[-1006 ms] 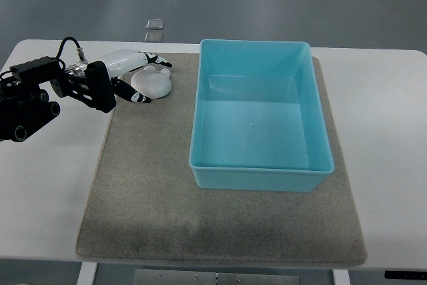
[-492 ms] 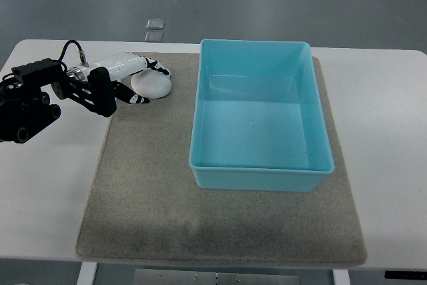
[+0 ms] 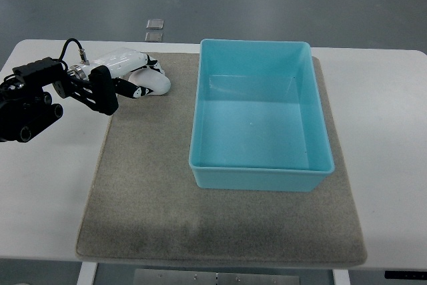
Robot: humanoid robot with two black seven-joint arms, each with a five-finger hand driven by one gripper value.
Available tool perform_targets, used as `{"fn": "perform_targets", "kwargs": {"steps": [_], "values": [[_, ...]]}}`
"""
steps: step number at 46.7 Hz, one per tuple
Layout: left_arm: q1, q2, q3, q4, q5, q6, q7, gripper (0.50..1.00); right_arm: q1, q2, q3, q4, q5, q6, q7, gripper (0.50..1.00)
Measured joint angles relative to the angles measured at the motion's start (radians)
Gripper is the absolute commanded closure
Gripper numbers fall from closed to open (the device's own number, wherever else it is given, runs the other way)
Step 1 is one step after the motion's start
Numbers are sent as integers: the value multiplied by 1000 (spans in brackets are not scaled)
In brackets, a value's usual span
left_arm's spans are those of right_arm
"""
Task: Place white toy into blue box with left hand
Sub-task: 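Lift the white toy off the mat with the left hand, then carry the white toy over the blue box with the left hand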
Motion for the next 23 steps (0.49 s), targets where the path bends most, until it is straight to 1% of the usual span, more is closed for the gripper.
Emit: {"fn": "perform_targets", "kwargs": {"steps": [8,13,23], "values": [[-68,9,-28,-4,-17,65,0,1000,0,0,0,0,0,0,0,564],[-109,9,-92,-25,-24,75,0,1000,0,0,0,0,0,0,0,564],[-151,1,-172,-185,-25,68,0,1000,0,0,0,0,0,0,0,564]]}}
